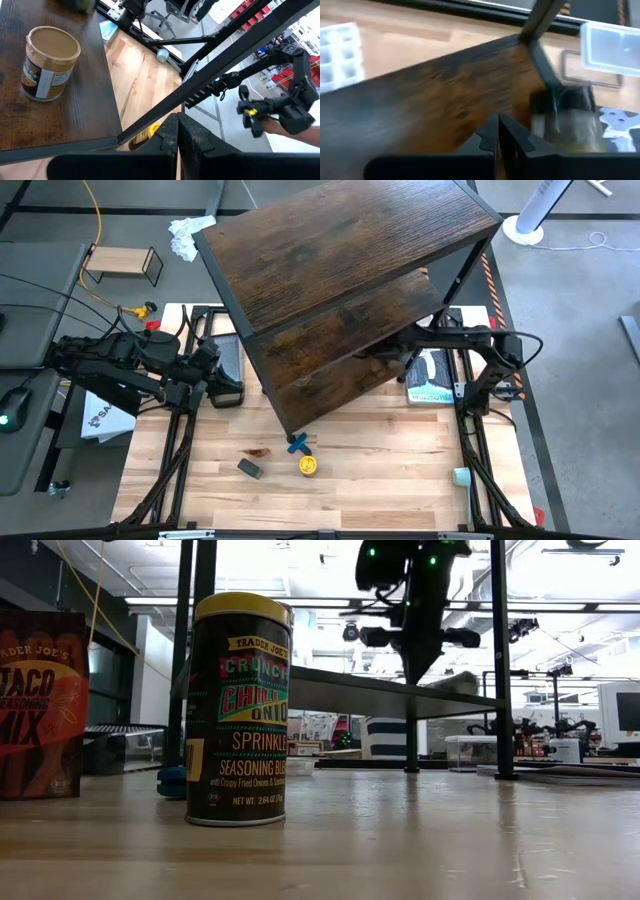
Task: Shelf spices
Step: Remove the black seasoning bottle from the shelf
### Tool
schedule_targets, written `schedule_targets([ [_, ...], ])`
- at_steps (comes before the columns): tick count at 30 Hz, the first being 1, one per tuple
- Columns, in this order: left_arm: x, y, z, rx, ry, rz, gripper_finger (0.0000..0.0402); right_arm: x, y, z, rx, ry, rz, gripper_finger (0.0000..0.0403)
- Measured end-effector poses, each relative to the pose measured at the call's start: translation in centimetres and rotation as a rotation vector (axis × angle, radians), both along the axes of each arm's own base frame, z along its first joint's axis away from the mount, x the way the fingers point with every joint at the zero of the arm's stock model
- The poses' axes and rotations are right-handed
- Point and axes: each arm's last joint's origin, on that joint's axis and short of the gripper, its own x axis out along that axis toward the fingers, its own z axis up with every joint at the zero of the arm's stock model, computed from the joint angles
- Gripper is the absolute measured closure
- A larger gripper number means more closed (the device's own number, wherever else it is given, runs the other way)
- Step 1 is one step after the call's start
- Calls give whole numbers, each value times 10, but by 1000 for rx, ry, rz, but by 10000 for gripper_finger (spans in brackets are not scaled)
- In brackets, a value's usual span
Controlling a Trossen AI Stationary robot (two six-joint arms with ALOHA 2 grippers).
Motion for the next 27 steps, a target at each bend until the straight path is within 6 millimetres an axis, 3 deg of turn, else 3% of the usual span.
schedule_targets([
  [5,0,0,0,8,1,-3,402,12,28,2,25,-83,84,399],
  [9,0,0,-1,9,9,-2,402,13,48,16,-10,-131,185,400],
  [16,-1,0,-1,-5,17,4,402,-16,75,56,5,-77,402,386],
  [19,-1,0,-1,-4,17,4,402,-36,77,64,31,-6,394,347],
  [22,-1,0,-1,5,15,3,402,-48,77,61,52,58,364,282],
  [27,-1,0,-1,5,14,4,402,-47,66,50,72,53,288,162],
])
